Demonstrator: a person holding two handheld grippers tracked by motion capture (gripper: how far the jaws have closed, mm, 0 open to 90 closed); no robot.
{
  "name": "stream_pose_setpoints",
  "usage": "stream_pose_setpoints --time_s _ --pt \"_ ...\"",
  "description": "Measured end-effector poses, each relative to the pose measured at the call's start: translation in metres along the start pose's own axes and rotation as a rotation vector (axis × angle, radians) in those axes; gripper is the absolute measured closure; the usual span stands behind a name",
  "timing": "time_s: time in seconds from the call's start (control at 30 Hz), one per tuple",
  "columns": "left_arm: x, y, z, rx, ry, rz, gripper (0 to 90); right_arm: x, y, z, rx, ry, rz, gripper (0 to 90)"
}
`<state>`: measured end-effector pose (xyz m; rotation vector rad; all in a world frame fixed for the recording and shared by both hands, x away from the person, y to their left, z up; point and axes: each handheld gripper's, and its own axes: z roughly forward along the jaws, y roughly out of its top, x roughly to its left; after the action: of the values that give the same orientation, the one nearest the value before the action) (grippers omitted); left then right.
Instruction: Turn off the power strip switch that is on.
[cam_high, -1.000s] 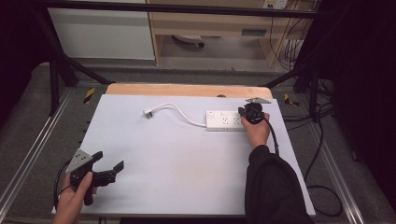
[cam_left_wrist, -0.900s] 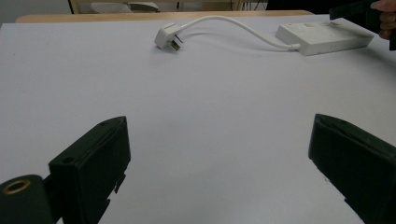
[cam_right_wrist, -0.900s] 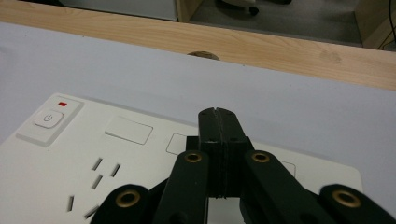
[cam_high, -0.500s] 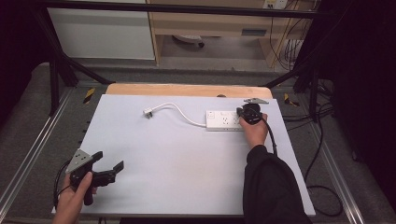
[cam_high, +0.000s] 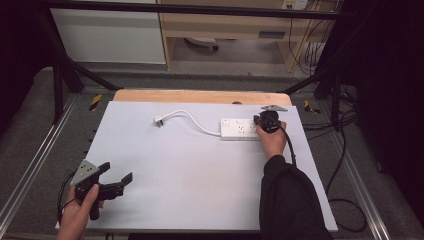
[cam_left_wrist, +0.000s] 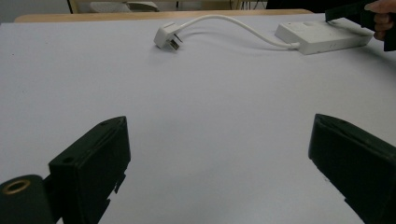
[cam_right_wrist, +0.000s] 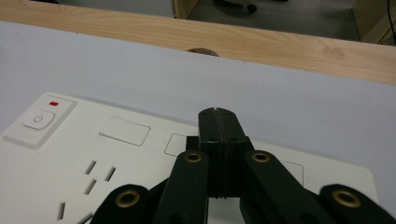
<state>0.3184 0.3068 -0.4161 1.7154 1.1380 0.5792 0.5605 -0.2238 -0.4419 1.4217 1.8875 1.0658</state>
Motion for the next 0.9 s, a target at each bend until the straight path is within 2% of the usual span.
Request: stream_pose_setpoints --time_s 0.53,0.9 --pt "-0.0002 0.0 0.0 0.003 -0.002 0.002 5.4 0.0036 -0.0012 0.0018 -0.006 0.006 -0.013 90.0" --pt "0.0 0.0 -0.0002 0.003 -0.003 0.004 5.4 0.0064 -0.0016 0.0034 -0.013 -0.009 -0.021 90.0"
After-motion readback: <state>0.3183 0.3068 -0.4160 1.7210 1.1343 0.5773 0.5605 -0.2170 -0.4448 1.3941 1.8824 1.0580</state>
